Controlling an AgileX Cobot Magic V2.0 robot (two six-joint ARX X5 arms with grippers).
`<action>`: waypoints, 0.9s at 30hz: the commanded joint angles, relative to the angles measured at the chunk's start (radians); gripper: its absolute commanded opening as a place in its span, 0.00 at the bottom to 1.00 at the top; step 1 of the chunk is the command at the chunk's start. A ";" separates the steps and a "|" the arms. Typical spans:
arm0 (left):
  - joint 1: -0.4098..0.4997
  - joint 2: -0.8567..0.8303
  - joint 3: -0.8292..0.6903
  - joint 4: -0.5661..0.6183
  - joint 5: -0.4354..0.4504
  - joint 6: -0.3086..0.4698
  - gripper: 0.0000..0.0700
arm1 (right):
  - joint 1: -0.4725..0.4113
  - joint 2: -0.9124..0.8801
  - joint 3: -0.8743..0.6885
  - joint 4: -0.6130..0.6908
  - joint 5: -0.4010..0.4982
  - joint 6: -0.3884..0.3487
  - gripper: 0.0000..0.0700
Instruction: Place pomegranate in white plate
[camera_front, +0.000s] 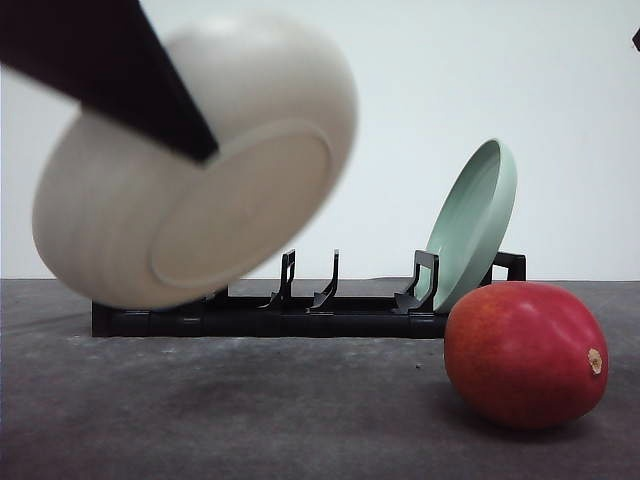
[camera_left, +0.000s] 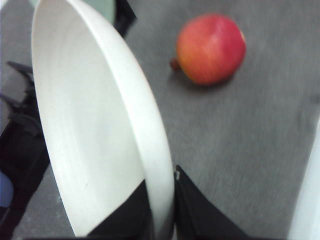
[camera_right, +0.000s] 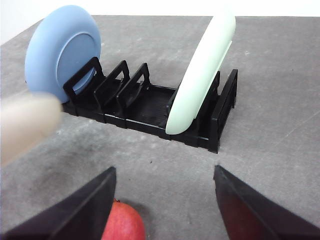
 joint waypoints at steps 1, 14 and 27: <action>-0.019 0.048 0.014 0.015 -0.023 0.112 0.01 | 0.003 0.002 0.016 0.005 0.000 -0.010 0.56; -0.035 0.354 0.034 0.046 -0.151 0.272 0.01 | 0.003 0.002 0.016 0.005 0.000 -0.011 0.56; -0.046 0.441 0.034 0.090 -0.155 0.287 0.30 | 0.003 0.002 0.016 0.006 0.000 -0.011 0.56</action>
